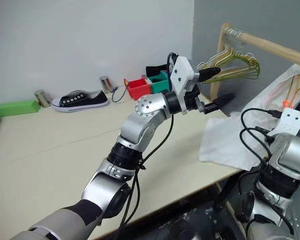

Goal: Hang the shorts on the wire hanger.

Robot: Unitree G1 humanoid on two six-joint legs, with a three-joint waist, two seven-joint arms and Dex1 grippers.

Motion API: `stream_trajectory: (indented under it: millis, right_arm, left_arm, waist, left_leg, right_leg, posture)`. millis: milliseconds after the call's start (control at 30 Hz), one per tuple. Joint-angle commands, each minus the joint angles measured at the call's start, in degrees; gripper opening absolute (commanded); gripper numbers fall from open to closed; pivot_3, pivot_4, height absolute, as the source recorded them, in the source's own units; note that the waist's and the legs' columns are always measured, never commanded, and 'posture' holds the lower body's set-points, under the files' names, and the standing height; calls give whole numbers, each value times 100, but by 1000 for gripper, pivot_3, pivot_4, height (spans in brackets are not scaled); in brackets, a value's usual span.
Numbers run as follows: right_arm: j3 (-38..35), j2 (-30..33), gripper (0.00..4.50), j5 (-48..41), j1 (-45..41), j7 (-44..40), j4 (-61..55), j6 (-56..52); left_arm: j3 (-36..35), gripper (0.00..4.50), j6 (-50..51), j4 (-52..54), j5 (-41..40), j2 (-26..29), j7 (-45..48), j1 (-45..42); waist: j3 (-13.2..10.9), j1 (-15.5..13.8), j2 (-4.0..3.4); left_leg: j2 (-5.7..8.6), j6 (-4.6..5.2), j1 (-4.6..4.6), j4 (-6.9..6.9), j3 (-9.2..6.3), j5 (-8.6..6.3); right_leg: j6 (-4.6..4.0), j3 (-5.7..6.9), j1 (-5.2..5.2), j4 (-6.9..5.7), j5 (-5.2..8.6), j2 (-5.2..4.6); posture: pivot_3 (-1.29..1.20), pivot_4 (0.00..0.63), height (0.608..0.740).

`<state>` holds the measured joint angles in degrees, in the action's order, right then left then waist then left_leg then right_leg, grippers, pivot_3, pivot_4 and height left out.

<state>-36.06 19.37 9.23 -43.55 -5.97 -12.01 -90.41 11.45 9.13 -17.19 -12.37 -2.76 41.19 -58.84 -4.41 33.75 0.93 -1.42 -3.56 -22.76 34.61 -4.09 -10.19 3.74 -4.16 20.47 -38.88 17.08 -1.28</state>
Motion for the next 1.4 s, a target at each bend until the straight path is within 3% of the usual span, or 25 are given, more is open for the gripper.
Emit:
stream_trajectory:
  millis: [33, 200, 567, 933, 1233, 1400]
  right_arm:
    - [-208, 383, 0, -199, -589, 48, 480, 198]
    - [-347, 754, 0, -398, -893, 41, 1274, 408]
    - [-824, 703, 0, -591, -1030, 297, 1882, 239]
    - [-180, 840, 2505, -668, -742, 383, 1465, 605]
    - [577, 748, 4340, -512, -387, 575, -59, 136]
    - [1063, 780, 4422, -425, -313, 700, -1042, -209]
  left_arm:
    - [-58, 4489, -227, -28, 29, -43, 11, -282]
    - [-43, 4489, -244, -25, 45, -6, 30, -287]
    - [9, 4489, -195, 115, 190, 64, -8, -170]
    - [-11, 4500, -200, 108, 220, 56, -12, -176]
    - [-36, 4500, -247, 47, 188, 64, 64, -194]
    - [-86, 4500, -293, 6, 164, 115, 104, -174]
  waist:
    - [0, 5, -1]
    - [-1, -2, -1]
    - [-1, -57, 0]
    - [-1, -64, -1]
    - [-1, -61, 0]
    - [-2, -53, -1]
  left_leg:
    - [0, 0, 2, -3, 1, 0]
    - [0, 0, 8, -13, 1, 0]
    - [0, 0, 13, -13, 4, 0]
    - [0, 0, 13, -15, 4, 0]
    - [-1, 0, 20, -37, 5, 0]
    - [-1, -1, 21, -50, 5, 0]
  right_leg:
    - [0, 0, 0, 0, 1, 0]
    - [-9, 0, -2, 1, 6, 0]
    - [-23, -3, -9, 5, 15, -1]
    - [-36, -2, -11, 10, 23, -1]
    - [-39, -3, -10, 20, 25, -1]
    - [-40, -2, -8, 27, 29, -1]
  posture:
    - [-466, 9, 740]
    - [-452, 11, 740]
    - [-436, 10, 740]
    - [-442, 9, 740]
    - [-460, 9, 740]
    - [-485, 10, 740]
